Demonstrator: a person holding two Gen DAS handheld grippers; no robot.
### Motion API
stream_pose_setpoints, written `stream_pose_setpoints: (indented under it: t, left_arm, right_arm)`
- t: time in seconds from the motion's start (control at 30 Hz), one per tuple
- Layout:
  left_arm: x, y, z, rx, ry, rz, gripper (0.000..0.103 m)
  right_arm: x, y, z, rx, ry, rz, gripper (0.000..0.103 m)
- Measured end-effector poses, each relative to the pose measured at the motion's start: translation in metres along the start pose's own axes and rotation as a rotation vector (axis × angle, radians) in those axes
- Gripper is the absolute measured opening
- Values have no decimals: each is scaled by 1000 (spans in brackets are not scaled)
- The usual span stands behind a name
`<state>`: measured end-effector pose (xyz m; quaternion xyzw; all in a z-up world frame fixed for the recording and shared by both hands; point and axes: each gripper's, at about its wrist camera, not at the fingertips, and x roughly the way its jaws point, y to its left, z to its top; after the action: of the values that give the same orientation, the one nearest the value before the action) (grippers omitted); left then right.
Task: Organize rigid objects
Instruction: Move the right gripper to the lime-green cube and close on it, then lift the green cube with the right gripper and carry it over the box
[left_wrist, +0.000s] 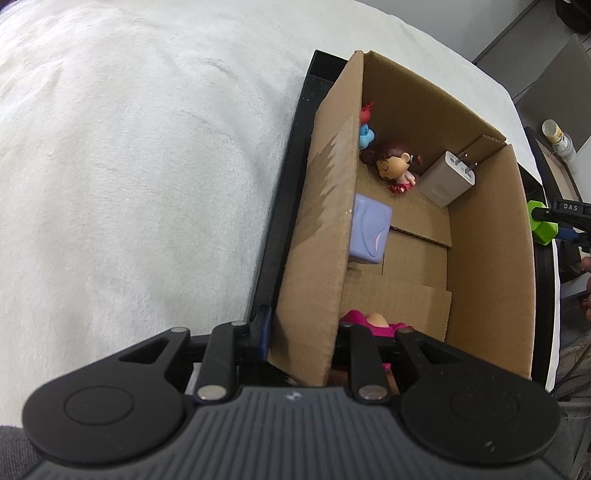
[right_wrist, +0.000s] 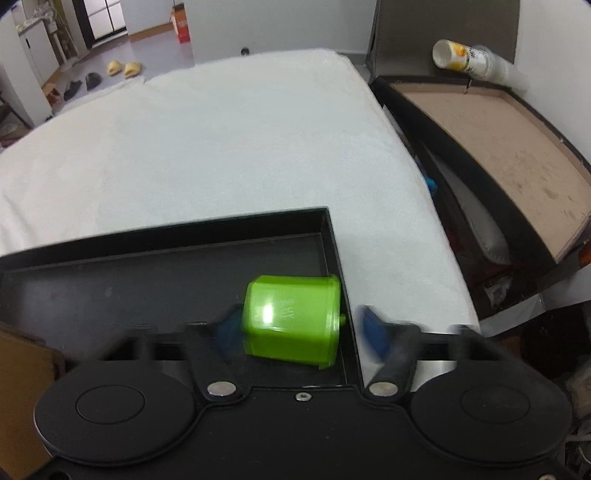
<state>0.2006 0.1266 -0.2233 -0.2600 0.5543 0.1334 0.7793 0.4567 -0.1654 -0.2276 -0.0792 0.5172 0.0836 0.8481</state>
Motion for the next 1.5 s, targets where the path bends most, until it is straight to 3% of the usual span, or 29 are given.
stream_pose_setpoints:
  t: [0.1,0.13,0.83,1.5]
  left_arm:
    - [1,0,0,-5,1,1,22]
    - [1,-1,0,-7,0,0,22]
    - [-3,3,-1,-9,0,-15,23]
    - [-12,15,0,-41,-8,-53,24]
  right_arm:
    - [-8,3,-3,-37,-11,-1,56]
    - [-10,2,-3,-45,-12,3,49]
    - [-76,12,-24,-153,-14,128,50]
    - [-137,53,-23,-252,-53,201,50]
